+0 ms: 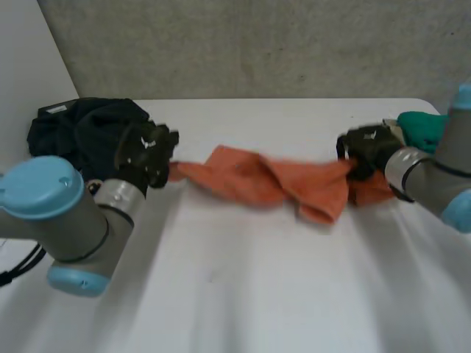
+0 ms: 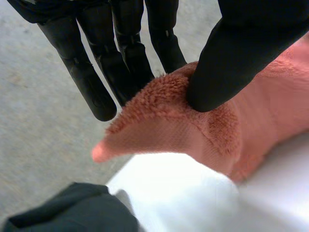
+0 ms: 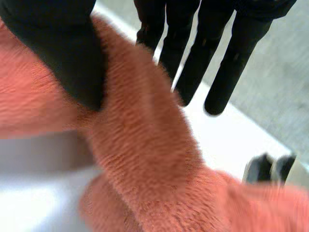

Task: Fold the laundry.

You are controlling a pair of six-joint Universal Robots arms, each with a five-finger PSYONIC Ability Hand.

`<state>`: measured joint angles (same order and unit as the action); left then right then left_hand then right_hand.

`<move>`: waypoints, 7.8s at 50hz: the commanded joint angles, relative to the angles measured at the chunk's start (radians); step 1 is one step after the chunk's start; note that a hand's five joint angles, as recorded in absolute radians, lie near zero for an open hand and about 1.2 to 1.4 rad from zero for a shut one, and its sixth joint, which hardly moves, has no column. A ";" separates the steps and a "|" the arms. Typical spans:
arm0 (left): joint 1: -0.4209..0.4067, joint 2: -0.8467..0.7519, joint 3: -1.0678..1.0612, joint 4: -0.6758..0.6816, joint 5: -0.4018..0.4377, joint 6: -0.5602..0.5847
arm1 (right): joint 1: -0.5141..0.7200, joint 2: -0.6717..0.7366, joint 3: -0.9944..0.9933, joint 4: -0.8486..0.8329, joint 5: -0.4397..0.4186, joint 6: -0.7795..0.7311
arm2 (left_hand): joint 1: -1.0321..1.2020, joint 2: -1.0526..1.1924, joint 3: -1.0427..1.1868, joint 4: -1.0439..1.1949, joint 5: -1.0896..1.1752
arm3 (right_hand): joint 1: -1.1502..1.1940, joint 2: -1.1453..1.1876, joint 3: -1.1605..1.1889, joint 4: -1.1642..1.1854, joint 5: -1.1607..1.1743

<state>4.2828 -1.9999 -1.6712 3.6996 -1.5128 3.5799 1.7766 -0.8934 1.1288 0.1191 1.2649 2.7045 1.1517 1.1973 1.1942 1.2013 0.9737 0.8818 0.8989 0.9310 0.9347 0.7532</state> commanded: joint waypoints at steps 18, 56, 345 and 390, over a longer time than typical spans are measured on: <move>-0.044 0.164 -0.064 -0.003 0.003 -0.009 | -0.005 -0.433 0.518 0.039 0.153 0.329 | 0.245 0.199 0.202 0.195 0.248 | -0.498 -0.515 -0.547 -0.551 -0.544; -0.057 0.177 -0.004 -0.001 0.002 -0.010 | 0.192 -0.114 0.440 -0.299 0.343 0.347 | 0.245 0.199 0.202 0.195 0.248 | 0.514 0.497 0.465 0.462 0.469; 0.289 -0.184 0.080 -0.333 0.172 0.266 | 0.027 -0.164 0.502 -0.300 0.211 -0.250 | -0.138 -0.184 -0.181 -0.188 -0.135 | 0.514 0.497 0.465 0.462 0.469; 0.194 -0.077 0.403 -0.472 0.010 0.215 | -0.039 -0.155 -0.011 0.127 0.280 -0.456 | 0.245 0.199 0.202 0.195 0.248 | 0.514 0.497 0.465 0.462 0.469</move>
<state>4.5413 -1.8455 -1.5883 3.0865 -1.4126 3.8009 1.7278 -1.1989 1.2687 0.4698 1.4703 2.1941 1.1464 1.1940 1.1850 1.1980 0.9843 1.1393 1.1854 1.1932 1.1988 0.9874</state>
